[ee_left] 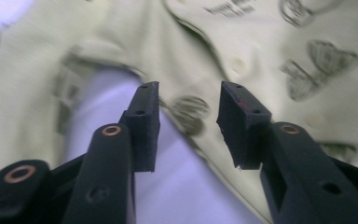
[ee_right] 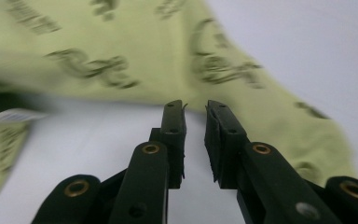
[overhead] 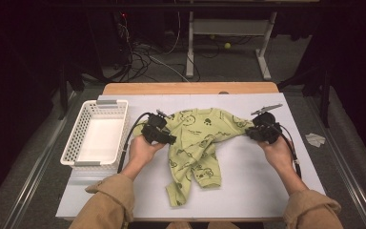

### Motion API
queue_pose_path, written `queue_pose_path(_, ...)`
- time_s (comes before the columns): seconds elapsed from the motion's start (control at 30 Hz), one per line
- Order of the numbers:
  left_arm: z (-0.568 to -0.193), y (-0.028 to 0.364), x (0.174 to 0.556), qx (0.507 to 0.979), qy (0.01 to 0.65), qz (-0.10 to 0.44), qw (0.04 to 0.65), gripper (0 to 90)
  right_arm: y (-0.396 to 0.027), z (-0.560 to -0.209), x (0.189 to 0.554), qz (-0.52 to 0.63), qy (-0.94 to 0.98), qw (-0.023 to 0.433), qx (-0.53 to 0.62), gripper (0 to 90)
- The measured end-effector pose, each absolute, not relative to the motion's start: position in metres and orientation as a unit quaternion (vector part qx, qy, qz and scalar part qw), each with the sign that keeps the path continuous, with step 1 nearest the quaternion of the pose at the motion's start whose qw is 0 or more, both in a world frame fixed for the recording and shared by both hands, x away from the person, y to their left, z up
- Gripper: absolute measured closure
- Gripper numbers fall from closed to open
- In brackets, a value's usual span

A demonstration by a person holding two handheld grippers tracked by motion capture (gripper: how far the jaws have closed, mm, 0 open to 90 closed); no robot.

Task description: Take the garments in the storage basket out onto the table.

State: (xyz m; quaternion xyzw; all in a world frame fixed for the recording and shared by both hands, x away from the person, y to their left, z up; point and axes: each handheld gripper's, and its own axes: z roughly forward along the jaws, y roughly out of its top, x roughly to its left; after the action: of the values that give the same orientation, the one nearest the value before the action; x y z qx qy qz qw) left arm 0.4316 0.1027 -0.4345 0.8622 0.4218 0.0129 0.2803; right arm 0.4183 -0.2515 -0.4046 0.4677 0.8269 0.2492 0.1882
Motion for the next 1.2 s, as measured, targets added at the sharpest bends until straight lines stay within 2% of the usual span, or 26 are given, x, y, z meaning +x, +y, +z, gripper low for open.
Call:
queue_pose_path(0.23, -0.440, 0.099, 0.417, 0.869, 0.410, 0.021, 0.277, 52.4, -0.220, -0.429, 0.400, 0.255, 0.854, 0.130, 0.434, 78.0)
queue_pose_path(0.53, -0.453, 0.090, 0.419, 0.876, 0.410, 0.031, 0.253, 53.4, -0.185, -0.442, 0.390, 0.260, 0.870, 0.100, 0.406, 75.0)
queue_pose_path(0.6, -0.453, 0.089, 0.418, 0.881, 0.403, 0.045, 0.244, 60.0, -0.178, -0.443, 0.388, 0.261, 0.874, 0.096, 0.399, 73.4)
queue_pose_path(0.8, -0.453, 0.091, 0.421, 0.880, 0.406, 0.044, 0.245, 72.7, -0.159, -0.450, 0.389, 0.242, 0.883, 0.096, 0.390, 69.5)
queue_pose_path(0.97, -0.453, 0.092, 0.424, 0.880, 0.403, 0.038, 0.250, 81.9, -0.155, -0.451, 0.391, 0.242, 0.886, 0.107, 0.381, 74.7)
queue_pose_path(1.07, -0.454, 0.095, 0.426, 0.875, 0.406, 0.028, 0.262, 82.8, -0.155, -0.451, 0.390, 0.241, 0.890, 0.105, 0.373, 84.2)
queue_pose_path(1.2, -0.452, 0.096, 0.429, 0.872, 0.406, 0.025, 0.272, 83.1, -0.153, -0.449, 0.388, 0.237, 0.895, 0.112, 0.361, 88.9)
